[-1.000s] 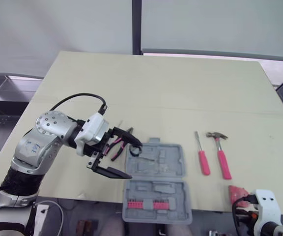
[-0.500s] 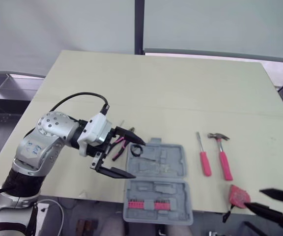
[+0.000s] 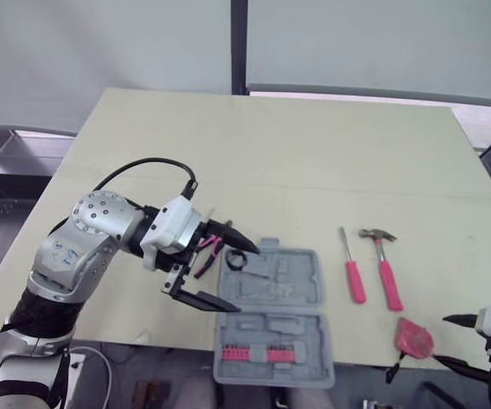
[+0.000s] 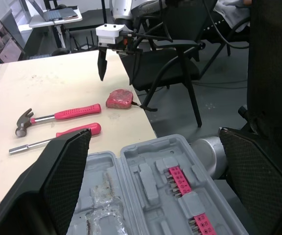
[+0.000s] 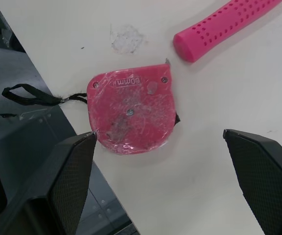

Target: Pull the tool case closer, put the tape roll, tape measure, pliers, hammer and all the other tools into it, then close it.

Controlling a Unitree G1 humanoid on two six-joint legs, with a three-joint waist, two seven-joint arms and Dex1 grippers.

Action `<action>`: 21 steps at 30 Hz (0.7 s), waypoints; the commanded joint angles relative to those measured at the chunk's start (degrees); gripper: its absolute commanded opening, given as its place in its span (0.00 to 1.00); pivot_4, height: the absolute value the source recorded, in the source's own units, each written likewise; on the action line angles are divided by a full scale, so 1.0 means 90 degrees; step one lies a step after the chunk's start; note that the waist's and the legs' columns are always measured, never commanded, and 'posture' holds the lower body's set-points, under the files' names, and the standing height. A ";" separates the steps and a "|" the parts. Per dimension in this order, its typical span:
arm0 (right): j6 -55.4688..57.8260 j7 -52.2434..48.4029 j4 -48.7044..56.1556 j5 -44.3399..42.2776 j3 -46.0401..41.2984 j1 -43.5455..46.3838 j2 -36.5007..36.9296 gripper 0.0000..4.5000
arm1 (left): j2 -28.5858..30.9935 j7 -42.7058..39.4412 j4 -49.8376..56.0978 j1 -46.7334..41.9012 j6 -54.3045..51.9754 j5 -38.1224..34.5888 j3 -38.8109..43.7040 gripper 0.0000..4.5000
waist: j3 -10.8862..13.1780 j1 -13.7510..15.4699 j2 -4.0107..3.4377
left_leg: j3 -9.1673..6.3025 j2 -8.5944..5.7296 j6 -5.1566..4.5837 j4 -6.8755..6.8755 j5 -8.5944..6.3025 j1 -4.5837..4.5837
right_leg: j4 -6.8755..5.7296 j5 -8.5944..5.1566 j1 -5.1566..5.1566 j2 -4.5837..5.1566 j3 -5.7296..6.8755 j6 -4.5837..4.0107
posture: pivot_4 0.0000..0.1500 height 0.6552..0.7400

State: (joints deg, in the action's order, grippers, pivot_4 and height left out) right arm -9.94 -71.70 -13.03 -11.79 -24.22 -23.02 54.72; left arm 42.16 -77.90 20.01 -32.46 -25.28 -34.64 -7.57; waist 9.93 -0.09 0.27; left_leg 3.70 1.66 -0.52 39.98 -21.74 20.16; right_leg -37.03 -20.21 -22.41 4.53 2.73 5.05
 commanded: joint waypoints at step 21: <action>-0.0127 0.0329 0.0079 -0.0030 0.0566 0.0096 -0.0245 0.98 | -0.0075 -0.0214 -0.0233 -0.0148 0.0561 0.0390 -0.0038 1.00 | -0.0001 0.0005 -0.0003 | -0.0002 0.0000 0.0000 0.0003 0.0000 0.0001 | -0.0001 0.0000 0.0002 0.0002 0.0004 0.0000 | 1.00 1.00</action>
State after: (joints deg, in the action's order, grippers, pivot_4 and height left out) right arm -11.22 -69.65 -13.34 -11.39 -18.62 -21.77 52.88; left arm 41.25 -79.64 17.47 -33.41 -21.00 -31.25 -8.08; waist 9.92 -0.04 0.25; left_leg 3.68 1.66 -0.52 40.01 -21.74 20.16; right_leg -37.05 -20.21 -22.40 4.55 2.76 5.04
